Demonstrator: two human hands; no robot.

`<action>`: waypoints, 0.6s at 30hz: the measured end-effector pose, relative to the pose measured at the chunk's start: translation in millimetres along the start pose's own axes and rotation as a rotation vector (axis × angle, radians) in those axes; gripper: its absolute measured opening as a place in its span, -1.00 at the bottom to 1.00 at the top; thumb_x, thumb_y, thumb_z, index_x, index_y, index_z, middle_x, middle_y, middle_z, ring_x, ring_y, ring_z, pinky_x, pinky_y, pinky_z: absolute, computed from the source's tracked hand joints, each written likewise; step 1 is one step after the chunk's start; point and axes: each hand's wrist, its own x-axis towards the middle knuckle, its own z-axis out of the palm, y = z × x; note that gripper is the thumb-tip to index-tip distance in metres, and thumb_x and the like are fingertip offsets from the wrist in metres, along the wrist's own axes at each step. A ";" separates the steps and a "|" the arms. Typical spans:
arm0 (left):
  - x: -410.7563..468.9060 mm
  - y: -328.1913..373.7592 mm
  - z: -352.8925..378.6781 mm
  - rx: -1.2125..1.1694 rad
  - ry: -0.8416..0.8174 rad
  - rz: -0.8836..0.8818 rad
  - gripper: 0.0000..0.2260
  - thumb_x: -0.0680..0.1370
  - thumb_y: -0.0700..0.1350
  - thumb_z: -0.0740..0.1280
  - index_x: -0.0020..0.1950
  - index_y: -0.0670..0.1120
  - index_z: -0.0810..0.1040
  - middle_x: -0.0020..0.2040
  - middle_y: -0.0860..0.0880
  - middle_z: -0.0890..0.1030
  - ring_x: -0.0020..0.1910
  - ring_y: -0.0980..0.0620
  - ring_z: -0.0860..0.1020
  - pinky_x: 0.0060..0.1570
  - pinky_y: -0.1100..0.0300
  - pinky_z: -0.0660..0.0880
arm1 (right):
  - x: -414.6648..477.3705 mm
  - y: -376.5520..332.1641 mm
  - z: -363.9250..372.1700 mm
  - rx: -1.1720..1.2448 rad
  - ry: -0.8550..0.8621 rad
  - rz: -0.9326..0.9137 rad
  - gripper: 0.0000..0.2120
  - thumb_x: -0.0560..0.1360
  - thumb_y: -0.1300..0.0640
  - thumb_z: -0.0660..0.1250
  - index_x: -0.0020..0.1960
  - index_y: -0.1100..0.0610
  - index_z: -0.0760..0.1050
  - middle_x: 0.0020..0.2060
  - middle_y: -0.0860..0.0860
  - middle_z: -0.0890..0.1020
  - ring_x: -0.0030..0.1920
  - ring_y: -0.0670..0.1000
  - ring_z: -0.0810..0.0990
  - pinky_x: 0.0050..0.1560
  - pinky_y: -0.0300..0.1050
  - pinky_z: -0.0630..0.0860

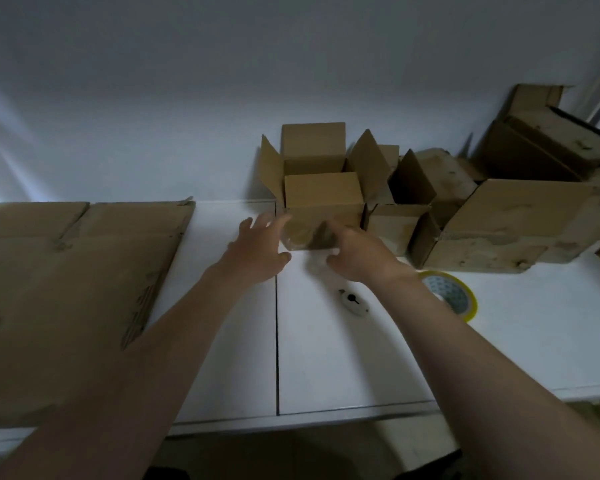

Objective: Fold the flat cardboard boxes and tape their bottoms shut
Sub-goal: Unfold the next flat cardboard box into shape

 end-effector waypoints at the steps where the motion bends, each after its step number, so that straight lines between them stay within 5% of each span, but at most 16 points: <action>1: -6.6 -3.7 -1.6 0.033 -0.011 -0.011 -0.34 0.51 0.17 0.29 0.57 0.19 0.12 0.61 0.00 0.14 0.58 -0.20 0.07 0.43 -0.32 0.23 | -2.6 -3.0 0.7 -0.035 -0.002 0.002 -0.40 0.55 0.14 0.28 0.54 -0.01 0.18 0.36 0.14 0.45 0.21 0.22 0.53 0.16 0.05 0.53; 5: -48.9 -23.7 -17.2 0.137 -0.016 -0.043 -0.37 0.58 0.15 0.32 0.58 0.23 0.10 0.63 0.01 0.08 0.60 -0.19 -0.02 0.44 -0.33 0.19 | -16.7 -23.2 4.3 -0.050 0.001 -0.008 -0.47 0.53 0.11 0.29 0.47 0.03 0.26 0.35 0.12 0.45 0.19 0.22 0.54 0.14 0.11 0.55; 12: -135.3 -102.4 -45.7 0.009 -0.030 -0.121 -0.38 0.58 0.10 0.38 0.58 0.05 0.24 0.56 -0.11 0.28 0.50 -0.17 0.28 0.46 -0.07 0.24 | -45.9 -99.5 43.4 -0.029 -0.064 -0.066 -0.35 0.57 0.01 0.30 0.60 -0.04 0.15 0.53 0.05 0.30 0.46 0.18 0.37 0.35 0.09 0.42; 18: -207.1 -157.4 -75.8 0.073 -0.223 -0.245 -0.08 0.39 0.28 0.52 0.61 0.02 0.19 0.58 -0.03 0.27 0.52 -0.10 0.27 0.47 -0.04 0.26 | -68.7 -175.8 91.9 0.050 -0.110 -0.183 -0.40 0.57 -0.03 0.34 0.57 -0.05 0.25 0.52 0.02 0.33 0.47 0.13 0.36 0.40 0.05 0.36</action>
